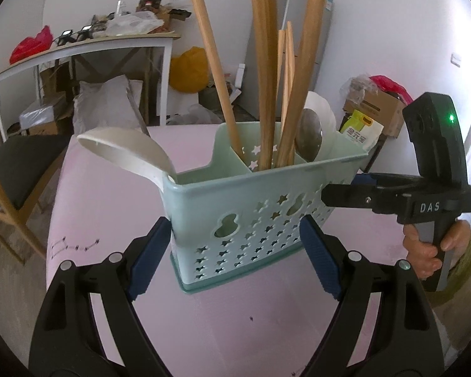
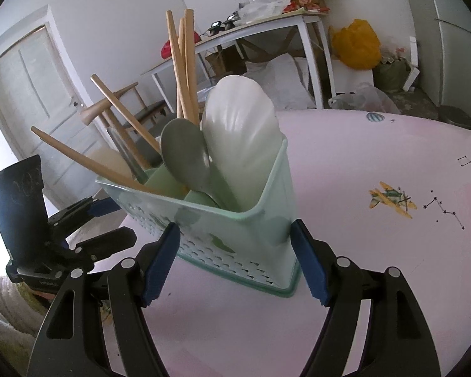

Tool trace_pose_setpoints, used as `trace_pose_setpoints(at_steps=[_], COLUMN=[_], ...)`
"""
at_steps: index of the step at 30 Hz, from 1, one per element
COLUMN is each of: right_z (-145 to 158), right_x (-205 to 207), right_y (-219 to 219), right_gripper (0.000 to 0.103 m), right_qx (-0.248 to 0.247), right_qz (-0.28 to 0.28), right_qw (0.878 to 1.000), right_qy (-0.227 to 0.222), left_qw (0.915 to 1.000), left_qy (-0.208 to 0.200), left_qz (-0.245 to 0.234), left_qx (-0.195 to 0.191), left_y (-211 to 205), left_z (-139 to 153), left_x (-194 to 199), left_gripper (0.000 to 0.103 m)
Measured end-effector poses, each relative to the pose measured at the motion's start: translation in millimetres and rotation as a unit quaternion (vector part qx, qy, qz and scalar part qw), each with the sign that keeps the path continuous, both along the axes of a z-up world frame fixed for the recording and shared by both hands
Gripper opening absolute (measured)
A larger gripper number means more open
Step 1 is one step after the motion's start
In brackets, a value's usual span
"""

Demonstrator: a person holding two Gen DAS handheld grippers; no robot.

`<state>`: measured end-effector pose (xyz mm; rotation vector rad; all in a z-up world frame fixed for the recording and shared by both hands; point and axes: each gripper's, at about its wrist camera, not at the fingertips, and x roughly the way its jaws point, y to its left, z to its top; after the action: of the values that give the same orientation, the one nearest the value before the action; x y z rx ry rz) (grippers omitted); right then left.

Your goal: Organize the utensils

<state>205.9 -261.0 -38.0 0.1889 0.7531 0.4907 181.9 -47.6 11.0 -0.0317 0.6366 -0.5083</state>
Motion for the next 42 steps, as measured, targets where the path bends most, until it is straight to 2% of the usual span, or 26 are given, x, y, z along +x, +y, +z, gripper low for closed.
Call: trace_pose_setpoints(at_steps=[9,18,21,24,28,34,37,42], right_z=[0.6,5.1,6.9,6.0,1.5,-7.5,-9.3,-7.9], right_x=[-15.9,-33.9,-47.9,-61.6,-80.2,-96.2,-99.3,-108.5], right_y=[13.8,24.8,21.8,14.3,7.9,5.4,13.5,35.4], right_gripper=[0.072,0.072,0.072,0.072,0.080,0.089,0.093,0.095], right_qx=[-0.011,-0.052,-0.066,-0.079,-0.091,-0.095,-0.112,-0.155], right_qz=[0.008,-0.008,-0.030,-0.077,-0.151,-0.226,-0.242,-0.246], right_qw=[1.000,0.999,0.997,0.994,0.983,0.965,0.959,0.953], right_qy=[-0.001,-0.015,-0.017,0.004,0.044,0.089,0.098,0.084], left_qw=[0.9997,0.9993,0.9990,0.9979,0.9942,0.9855,0.9821,0.9755], left_qy=[0.001,-0.021,-0.014,-0.006,0.010,0.032,0.030,0.029], left_qz=[0.021,0.028,0.040,0.061,0.105,0.164,0.180,0.200], left_qx=[-0.013,0.010,0.016,0.021,0.022,0.031,0.047,0.089], left_y=[14.2,12.3,18.6,26.4,34.8,38.5,35.1,25.3], left_z=[0.9,2.4,3.9,8.1,16.7,23.7,25.9,28.0], left_x=[-29.8,-51.2,-60.9,-69.3,-81.7,-81.8,-81.3,-80.6], left_gripper=[0.079,0.083,0.083,0.085,0.091,0.095,0.095,0.095])
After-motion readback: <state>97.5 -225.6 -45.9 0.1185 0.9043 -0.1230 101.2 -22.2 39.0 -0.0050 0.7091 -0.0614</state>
